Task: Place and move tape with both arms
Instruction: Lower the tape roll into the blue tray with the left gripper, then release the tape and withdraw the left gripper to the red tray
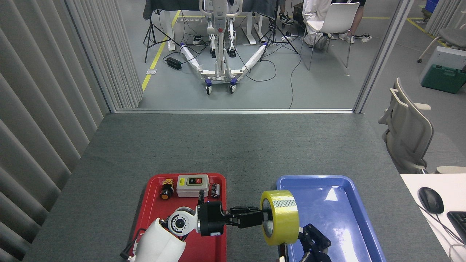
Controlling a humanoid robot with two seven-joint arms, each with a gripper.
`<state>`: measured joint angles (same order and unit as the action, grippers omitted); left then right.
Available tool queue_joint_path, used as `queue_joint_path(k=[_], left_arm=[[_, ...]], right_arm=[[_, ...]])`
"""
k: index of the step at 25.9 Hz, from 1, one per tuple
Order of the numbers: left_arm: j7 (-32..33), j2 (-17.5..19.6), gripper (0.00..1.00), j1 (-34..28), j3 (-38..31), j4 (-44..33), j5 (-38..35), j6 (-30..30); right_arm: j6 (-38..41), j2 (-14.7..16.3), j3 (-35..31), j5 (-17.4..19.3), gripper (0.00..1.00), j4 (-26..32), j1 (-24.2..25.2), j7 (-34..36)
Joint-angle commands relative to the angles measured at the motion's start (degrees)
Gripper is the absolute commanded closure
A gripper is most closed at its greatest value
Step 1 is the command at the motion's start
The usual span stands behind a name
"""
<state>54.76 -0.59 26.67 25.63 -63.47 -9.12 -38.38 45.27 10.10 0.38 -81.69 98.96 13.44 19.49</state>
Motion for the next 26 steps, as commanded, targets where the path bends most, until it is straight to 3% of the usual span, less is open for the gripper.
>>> queue_joint_path(k=[1,9,10,13,15,22,26], left_arm=[[2.28,-0.2,1.0,-0.65,0.73,0.01,0.07,-6.62],[2.37,-0.2,0.98,-1.09,1.7,-0.25,-0.11,-6.62],[2.28,-0.2,0.85,-1.09,1.7,-0.25,-0.2,-6.62],[2.28,-0.03,0.27,-1.0,1.35,0.01,-0.46,-6.62],[2.11,0.06,0.01,-1.0,1.26,-0.43,-0.11,-6.62],[2.11,0.15,0.01,-1.79,1.09,-0.25,0.94,-6.62],[2.11,1.38,0.01,-1.44,-2.61,0.1,7.89,-6.62]], right_arm=[[-0.27,0.0,-0.03,-0.05,0.89,-0.08,0.01,-0.25],[-0.27,0.0,-0.12,-0.05,0.91,-0.08,0.1,-0.25],[-0.27,0.0,-0.12,-0.05,0.92,-0.08,0.19,-0.25],[-0.27,0.09,-0.29,-0.05,0.94,-0.08,0.36,-0.25],[-0.27,0.27,-0.64,-0.05,0.96,-0.08,0.54,-0.25],[-0.27,0.27,-3.99,0.74,1.0,0.27,1.68,-0.16],[-0.27,-0.17,-6.18,0.3,1.0,0.62,2.3,-4.9]])
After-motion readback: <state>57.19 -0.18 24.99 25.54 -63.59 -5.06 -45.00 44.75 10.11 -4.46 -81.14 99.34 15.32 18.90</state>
